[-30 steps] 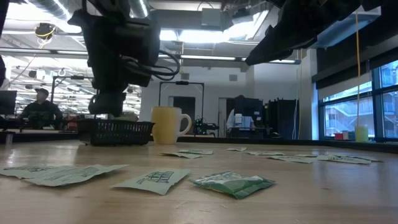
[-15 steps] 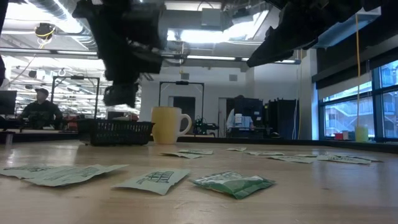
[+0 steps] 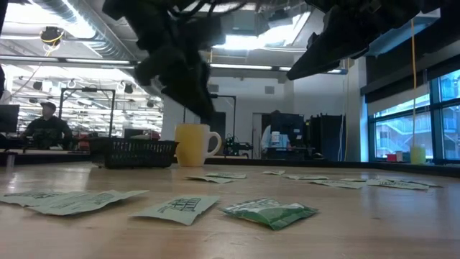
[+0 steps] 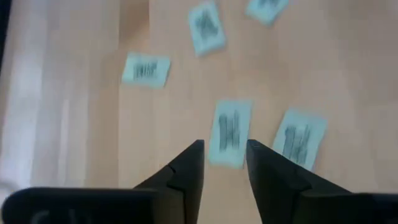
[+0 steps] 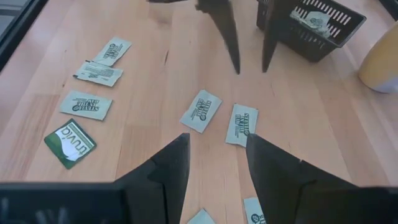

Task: Pick and place Stevia / Truvia into bins
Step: Put the green stevia packet into the black bin

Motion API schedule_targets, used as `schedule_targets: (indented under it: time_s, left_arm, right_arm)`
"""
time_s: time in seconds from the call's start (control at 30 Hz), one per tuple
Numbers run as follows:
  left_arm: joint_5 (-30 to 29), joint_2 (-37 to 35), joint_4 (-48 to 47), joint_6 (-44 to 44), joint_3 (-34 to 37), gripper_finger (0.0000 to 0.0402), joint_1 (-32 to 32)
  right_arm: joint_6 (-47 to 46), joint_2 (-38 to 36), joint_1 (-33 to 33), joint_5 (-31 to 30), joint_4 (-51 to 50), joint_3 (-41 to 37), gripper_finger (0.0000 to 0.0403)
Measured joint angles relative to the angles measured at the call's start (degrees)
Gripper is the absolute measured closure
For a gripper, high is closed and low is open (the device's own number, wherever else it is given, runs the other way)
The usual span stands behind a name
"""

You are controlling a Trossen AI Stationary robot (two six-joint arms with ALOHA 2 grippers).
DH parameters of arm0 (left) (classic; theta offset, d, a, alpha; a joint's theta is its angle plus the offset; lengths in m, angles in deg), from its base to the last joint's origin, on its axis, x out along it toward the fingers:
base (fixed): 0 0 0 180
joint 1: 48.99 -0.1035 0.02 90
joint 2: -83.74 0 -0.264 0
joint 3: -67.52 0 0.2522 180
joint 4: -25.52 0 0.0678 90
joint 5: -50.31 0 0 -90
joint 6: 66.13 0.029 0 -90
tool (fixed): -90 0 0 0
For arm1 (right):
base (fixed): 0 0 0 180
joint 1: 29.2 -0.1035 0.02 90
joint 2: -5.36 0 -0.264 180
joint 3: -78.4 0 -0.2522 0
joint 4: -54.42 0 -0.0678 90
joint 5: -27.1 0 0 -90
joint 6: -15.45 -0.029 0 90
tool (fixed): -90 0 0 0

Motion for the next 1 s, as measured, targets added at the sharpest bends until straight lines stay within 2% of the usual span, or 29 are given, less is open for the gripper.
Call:
schedule_targets:
  time_s: [0.13, 0.27, 0.53, 0.73, 1.0]
  left_arm:
    - [1.8, 1.0, 5.9, 2.1, 0.3, 0.0284, -0.6]
    - [6.7, 4.2, 5.6, 2.4, 0.5, 0.0287, -1.7]
    - [6.5, 11.6, 8.1, 2.7, 0.5, 0.0288, -3.7]
    - [7.4, 13.7, 8.3, 3.0, 0.2, 0.0290, -5.2]
    - [8.6, 14.0, 7.3, 2.9, 0.2, 0.0334, -5.7]
  right_arm:
    - [0.0, 0.0, 0.0, 0.0, -0.1, 0.0, 0.0241]
    - [-0.2, 0.0, -0.1, 0.0, -0.8, 0.0, 0.0241]
    - [-0.2, 0.0, -0.1, 0.0, -0.9, -0.3, 0.0241]
    - [-0.2, 0.0, -0.1, 0.0, -0.8, -0.3, 0.0241]
    - [-0.2, 0.0, -0.1, 0.0, -0.8, -0.3, 0.0241]
